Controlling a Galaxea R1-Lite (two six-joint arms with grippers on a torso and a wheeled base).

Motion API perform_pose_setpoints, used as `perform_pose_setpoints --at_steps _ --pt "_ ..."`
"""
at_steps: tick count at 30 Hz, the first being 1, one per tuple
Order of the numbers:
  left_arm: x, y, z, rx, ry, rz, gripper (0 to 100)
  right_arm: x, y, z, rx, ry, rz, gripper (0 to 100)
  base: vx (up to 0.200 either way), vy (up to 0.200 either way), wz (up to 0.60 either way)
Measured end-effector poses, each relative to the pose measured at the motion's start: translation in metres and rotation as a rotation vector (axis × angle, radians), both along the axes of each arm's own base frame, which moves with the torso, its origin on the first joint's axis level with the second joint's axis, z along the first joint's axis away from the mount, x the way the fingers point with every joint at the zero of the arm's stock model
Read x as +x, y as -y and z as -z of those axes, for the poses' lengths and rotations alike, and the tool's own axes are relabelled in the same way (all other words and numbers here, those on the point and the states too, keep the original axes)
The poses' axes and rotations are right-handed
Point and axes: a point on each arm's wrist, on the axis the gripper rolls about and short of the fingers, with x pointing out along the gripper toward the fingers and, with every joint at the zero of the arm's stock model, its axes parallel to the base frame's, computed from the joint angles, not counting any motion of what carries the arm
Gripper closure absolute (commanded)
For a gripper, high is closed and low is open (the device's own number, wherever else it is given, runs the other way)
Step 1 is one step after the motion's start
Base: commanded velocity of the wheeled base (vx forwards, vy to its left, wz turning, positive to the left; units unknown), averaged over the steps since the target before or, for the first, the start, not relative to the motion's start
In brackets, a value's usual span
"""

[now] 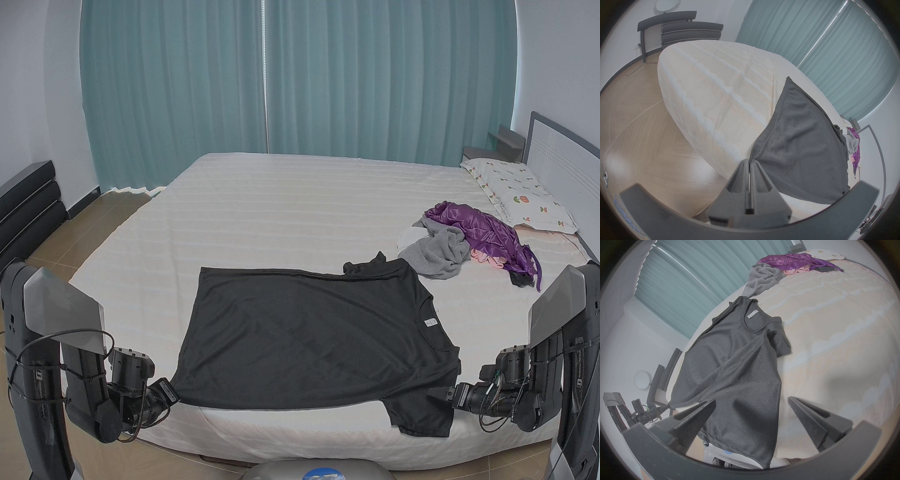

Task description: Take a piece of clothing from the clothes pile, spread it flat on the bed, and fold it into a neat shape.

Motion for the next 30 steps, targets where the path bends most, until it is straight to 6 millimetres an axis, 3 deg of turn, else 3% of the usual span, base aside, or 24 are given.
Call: perform_pose_setpoints --at_steps 17,30 --pt "0.000 0.001 0.000 0.000 0.002 0.003 100 -0.011 0.004 -0.006 -0.004 -0.032 0.043 100 0.000 0.000 0.00" --pt "-0.002 0.000 0.000 0.006 -0.006 0.004 100 -0.021 0.023 -0.025 0.011 -0.023 0.110 100 0.000 0.000 0.00"
